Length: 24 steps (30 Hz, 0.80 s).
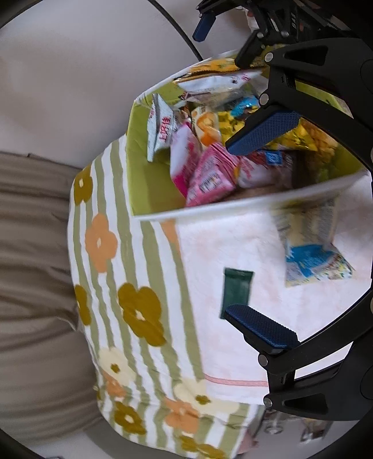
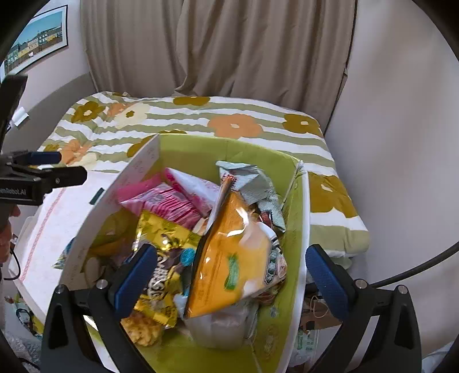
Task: Organize snacks
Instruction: 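Move both tools toward the dark green packet and blue-white bag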
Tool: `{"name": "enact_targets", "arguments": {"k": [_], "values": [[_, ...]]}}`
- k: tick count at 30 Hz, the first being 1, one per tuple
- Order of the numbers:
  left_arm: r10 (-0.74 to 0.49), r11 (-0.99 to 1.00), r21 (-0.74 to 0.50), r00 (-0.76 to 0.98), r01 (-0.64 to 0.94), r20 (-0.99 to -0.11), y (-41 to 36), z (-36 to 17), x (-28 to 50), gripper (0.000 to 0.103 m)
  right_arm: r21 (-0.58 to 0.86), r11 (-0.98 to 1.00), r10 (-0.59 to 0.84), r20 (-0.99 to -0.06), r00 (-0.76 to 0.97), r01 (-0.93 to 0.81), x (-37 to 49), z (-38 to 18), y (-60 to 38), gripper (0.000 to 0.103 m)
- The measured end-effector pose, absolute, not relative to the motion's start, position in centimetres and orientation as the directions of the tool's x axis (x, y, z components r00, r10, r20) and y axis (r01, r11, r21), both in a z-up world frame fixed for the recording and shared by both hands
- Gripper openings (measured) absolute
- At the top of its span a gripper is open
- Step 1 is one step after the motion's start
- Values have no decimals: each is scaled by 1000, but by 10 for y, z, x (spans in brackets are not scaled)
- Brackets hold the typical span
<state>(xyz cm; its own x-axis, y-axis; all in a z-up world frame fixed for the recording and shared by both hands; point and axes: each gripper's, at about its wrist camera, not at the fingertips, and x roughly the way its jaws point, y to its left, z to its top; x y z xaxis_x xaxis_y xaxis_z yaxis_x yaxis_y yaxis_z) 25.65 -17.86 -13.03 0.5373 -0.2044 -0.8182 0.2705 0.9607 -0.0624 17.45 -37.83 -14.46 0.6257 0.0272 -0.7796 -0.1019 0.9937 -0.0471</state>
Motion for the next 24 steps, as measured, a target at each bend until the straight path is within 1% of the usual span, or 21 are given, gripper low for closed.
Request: {"name": "enact_targets", "arguments": {"k": [6, 10, 14, 19, 24], "values": [[-165, 977, -54, 569, 206, -806, -146, -119, 231, 103, 12, 992, 92, -753, 651, -127, 163, -131, -368, 103], [-130, 983, -26, 583, 183, -802, -127, -112, 217, 103, 73, 986, 153, -741, 654, -148, 160, -121, -359, 103], [-113, 986, -16, 592, 166, -798, -102, -108, 210, 103, 96, 982, 179, -730, 659, -161, 155, -115, -337, 103], [-136, 983, -36, 593, 178, -794, -68, -108, 215, 103, 100, 979, 195, -728, 658, -179, 152, -112, -299, 103], [-193, 963, -42, 573, 266, -797, -37, -114, 234, 103, 129, 984, 177, -737, 652, -122, 154, -117, -255, 103]]}}
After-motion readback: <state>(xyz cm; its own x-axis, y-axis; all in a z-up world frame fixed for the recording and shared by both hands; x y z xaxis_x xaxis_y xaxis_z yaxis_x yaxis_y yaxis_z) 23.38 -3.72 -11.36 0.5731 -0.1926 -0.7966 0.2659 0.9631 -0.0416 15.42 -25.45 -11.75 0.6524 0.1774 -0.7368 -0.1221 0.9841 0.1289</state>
